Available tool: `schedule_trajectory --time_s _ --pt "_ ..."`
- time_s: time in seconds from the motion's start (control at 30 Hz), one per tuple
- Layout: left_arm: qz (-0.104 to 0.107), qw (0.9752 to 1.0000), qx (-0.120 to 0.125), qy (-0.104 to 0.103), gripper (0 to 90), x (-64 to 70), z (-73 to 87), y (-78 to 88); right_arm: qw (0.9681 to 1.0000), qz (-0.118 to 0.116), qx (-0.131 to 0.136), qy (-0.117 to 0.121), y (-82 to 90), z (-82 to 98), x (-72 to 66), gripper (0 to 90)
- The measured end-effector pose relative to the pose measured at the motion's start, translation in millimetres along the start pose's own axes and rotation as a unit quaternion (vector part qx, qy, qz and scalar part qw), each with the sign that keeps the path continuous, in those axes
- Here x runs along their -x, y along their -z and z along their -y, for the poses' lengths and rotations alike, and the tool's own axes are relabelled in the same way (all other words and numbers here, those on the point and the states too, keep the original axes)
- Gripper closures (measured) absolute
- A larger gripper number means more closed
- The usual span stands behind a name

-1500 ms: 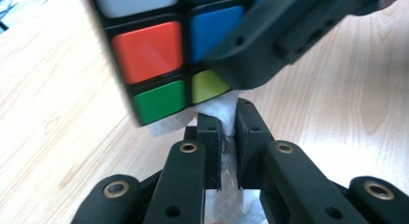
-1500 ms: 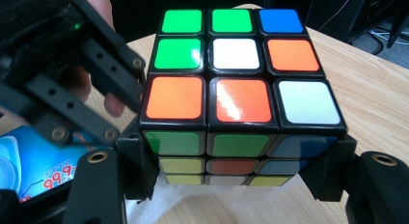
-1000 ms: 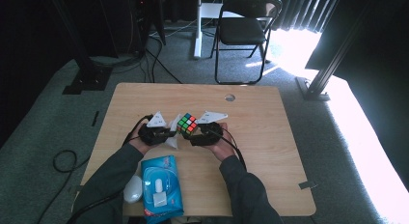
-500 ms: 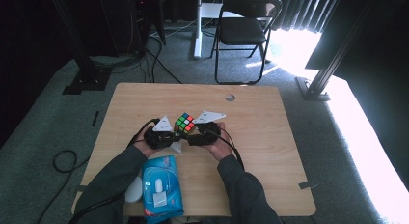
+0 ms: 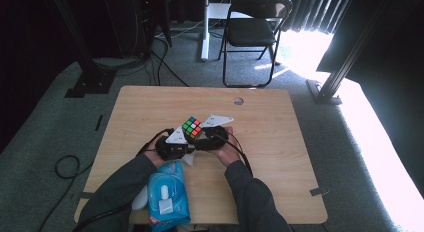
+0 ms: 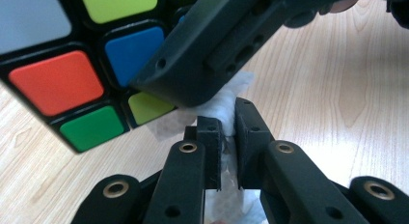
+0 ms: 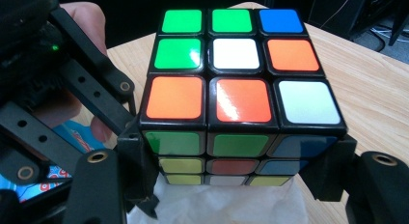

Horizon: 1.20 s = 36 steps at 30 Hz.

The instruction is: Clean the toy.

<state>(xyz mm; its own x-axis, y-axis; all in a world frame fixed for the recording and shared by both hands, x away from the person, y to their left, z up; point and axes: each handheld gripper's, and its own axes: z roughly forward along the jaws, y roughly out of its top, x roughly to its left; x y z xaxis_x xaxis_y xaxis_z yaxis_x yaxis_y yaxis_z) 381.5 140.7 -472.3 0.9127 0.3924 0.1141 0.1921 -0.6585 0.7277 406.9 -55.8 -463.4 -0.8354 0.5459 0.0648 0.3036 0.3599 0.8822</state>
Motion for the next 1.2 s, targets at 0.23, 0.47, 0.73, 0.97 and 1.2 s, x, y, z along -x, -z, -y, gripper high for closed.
schedule_trajectory --time_s 0.23,0.47,0.73,0.97,1.2 --pt "-0.033 0.9984 0.012 0.044 83.0 -19.8 16.0 13.5 0.9999 0.009 -0.007 -0.005 4.0 7.1 5.8 34.0" --pt "-0.057 0.9946 0.035 0.079 82.8 -32.9 27.8 29.7 0.9994 0.027 -0.017 -0.017 3.9 19.2 11.8 34.0" --pt "-0.064 0.9930 0.037 0.093 82.5 -34.6 35.2 29.4 0.9947 0.088 -0.036 -0.040 -7.4 33.4 15.7 34.0" --pt "-0.071 0.9920 0.025 0.101 82.5 -35.5 40.5 26.5 0.9882 0.131 -0.060 -0.053 -16.9 44.6 21.2 33.9" --pt "-0.072 0.9921 0.021 0.101 82.5 -34.5 40.5 24.8 0.9847 0.143 -0.081 -0.058 -28.4 50.5 22.9 34.0"
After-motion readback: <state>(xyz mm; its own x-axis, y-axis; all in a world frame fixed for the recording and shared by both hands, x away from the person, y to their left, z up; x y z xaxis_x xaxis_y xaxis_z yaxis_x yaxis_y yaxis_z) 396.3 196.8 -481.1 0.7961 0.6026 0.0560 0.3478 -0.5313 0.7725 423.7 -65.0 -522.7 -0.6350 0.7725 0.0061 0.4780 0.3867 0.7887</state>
